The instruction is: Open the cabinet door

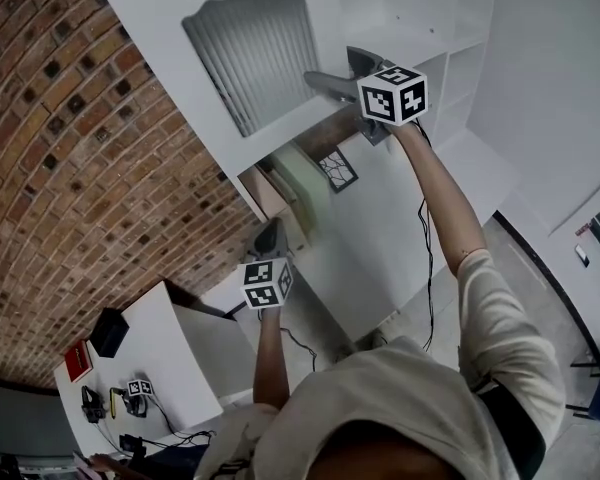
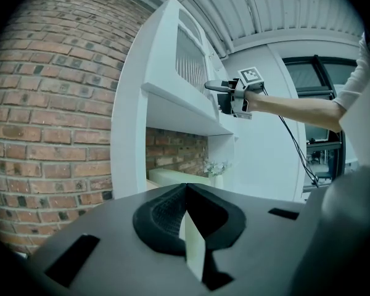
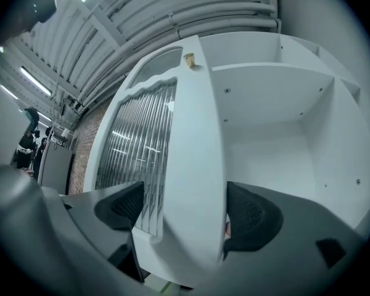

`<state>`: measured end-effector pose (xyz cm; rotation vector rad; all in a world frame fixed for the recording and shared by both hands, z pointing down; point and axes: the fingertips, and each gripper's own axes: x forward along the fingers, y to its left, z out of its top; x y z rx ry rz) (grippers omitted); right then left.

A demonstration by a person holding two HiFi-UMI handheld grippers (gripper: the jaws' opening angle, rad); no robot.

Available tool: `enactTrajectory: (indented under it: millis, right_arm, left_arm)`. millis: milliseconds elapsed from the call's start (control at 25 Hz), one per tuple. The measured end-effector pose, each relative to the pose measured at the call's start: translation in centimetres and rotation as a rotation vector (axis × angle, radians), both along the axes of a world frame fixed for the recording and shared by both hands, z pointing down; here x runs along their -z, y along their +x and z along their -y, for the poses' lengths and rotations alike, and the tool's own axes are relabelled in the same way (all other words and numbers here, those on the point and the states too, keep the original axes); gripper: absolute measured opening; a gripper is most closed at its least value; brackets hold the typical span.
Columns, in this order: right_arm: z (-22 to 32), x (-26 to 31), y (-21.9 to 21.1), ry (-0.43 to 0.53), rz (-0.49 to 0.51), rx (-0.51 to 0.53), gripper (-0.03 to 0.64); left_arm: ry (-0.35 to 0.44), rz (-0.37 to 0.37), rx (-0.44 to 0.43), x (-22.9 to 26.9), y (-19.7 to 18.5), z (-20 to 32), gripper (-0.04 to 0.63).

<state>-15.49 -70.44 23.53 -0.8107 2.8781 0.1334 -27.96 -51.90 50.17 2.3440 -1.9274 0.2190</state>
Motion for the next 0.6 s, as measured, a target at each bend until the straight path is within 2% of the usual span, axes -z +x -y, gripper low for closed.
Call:
enactTrajectory:
  millis: [240,600]
  right_arm:
    - [-0.3,0.0,0.5,0.008,0.011,-0.027,0.416]
    - [-3.4,0.2,3.9,0.014,0.021,-0.068,0.291]
  left_arm:
    - [0.0,-0.003,-0.01,0.1,0.4,0.0,0.026]
    - [0.001,-0.012,-0.063,0.1,2.3,-1.1,0.026]
